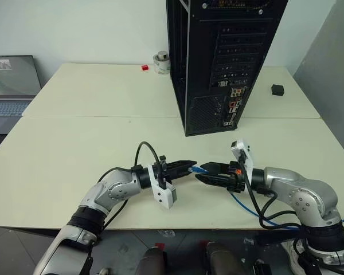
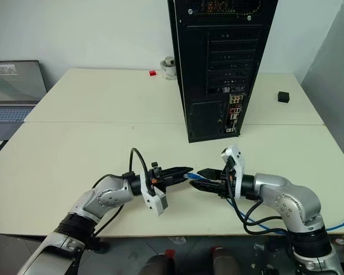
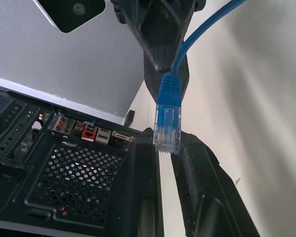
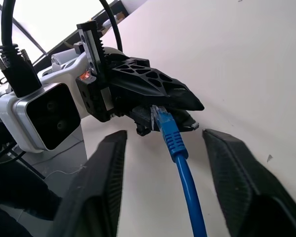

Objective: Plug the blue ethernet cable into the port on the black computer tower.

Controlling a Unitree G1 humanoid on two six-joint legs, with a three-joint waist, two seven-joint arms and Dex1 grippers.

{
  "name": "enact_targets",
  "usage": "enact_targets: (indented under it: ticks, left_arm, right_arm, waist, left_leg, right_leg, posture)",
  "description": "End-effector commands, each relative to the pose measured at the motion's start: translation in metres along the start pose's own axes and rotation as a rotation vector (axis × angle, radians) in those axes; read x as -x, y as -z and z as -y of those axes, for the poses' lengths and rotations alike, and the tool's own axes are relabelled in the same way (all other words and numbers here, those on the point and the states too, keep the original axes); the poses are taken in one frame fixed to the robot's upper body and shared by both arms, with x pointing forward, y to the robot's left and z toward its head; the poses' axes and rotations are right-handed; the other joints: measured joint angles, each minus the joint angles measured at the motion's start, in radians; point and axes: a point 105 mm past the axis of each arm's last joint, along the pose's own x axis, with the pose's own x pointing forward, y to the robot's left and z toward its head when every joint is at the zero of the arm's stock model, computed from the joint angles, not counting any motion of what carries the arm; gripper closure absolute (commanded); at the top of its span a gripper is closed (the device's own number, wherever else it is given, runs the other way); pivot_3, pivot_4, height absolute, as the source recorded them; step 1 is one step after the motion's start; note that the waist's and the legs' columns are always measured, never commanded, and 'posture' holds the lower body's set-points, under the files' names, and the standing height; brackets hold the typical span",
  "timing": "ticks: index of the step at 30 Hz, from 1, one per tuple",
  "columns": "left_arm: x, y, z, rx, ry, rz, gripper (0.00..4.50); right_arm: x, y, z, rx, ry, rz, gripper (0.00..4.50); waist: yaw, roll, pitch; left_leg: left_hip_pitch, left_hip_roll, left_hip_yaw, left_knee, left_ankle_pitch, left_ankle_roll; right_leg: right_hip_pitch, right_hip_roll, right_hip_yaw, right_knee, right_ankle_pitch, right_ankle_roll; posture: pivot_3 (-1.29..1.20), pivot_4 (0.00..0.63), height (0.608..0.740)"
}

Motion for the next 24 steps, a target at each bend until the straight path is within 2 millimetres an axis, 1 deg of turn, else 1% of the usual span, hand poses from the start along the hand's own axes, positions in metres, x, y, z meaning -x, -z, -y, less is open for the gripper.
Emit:
enact_targets:
  ticks: [1,6,8,16,18,19,21,24]
  left_arm:
    - [-0.0015,-0.0042,-0.0083,-0.029,-0.025,0.023,4.26]
    - [-0.0020,-0.0047,-0.0087,-0.030,-0.032,0.023,4.26]
    - [-0.0022,-0.0047,-0.0093,-0.028,-0.039,0.023,4.27]
    - [-0.0026,-0.0069,-0.0074,0.016,-0.040,0.039,4.27]
    - [-0.0020,-0.0073,-0.0097,0.035,-0.055,0.042,4.27]
    - [-0.0018,-0.0072,-0.0104,0.043,-0.058,0.042,3.57]
    - [-0.0016,-0.0055,-0.0108,0.060,-0.052,0.037,3.29]
    - [-0.0008,-0.0032,-0.0095,0.077,-0.036,0.027,2.70]
  right_arm:
    - [-0.0015,-0.0093,-0.0043,0.037,-0.017,0.024,2.98]
    - [-0.0016,-0.0094,-0.0035,0.035,-0.014,0.025,4.17]
    - [-0.0016,-0.0097,-0.0030,0.035,-0.013,0.025,4.48]
    - [0.0003,-0.0126,-0.0005,0.026,-0.006,0.036,4.50]
    - [0.0012,-0.0129,0.0000,0.025,-0.007,0.033,4.50]
    - [0.0016,-0.0131,0.0002,0.025,-0.007,0.032,4.50]
    - [0.0028,-0.0134,0.0008,0.025,-0.007,0.029,4.50]
    - [0.0042,-0.0145,0.0020,0.031,-0.003,0.026,4.50]
  waist:
    - [0.000,0.000,0.000]
    - [0.000,0.000,0.000]
    - [0.000,0.000,0.000]
    - [0.000,0.000,0.000]
    - [0.000,0.000,0.000]
    - [0.000,0.000,0.000]
    - [0.000,0.000,0.000]
    - [0.000,0.000,0.000]
  left_leg:
    - [0.000,0.000,0.000,0.000,0.000,0.000]
    - [0.000,0.000,0.000,0.000,0.000,0.000]
    - [0.000,0.000,0.000,0.000,0.000,0.000]
    - [0.000,0.000,0.000,0.000,0.000,0.000]
    - [0.000,0.000,0.000,0.000,0.000,0.000]
    - [0.000,0.000,0.000,0.000,0.000,0.000]
    - [0.000,0.000,0.000,0.000,0.000,0.000]
    - [0.000,0.000,0.000,0.000,0.000,0.000]
  right_leg:
    - [0.000,0.000,0.000,0.000,0.000,0.000]
    - [0.000,0.000,0.000,0.000,0.000,0.000]
    - [0.000,0.000,0.000,0.000,0.000,0.000]
    - [0.000,0.000,0.000,0.000,0.000,0.000]
    - [0.000,0.000,0.000,0.000,0.000,0.000]
    - [0.000,0.000,0.000,0.000,0.000,0.000]
    - [0.000,0.000,0.000,0.000,0.000,0.000]
    - [0.000,0.000,0.000,0.000,0.000,0.000]
  posture:
    - [0.00,0.150,0.740]
    - [0.00,0.150,0.740]
    - [0.00,0.150,0.740]
    - [0.00,0.150,0.740]
    - [0.00,0.150,0.740]
    - [0.00,0.150,0.740]
    - [0.00,0.150,0.740]
    - [0.00,0.150,0.740]
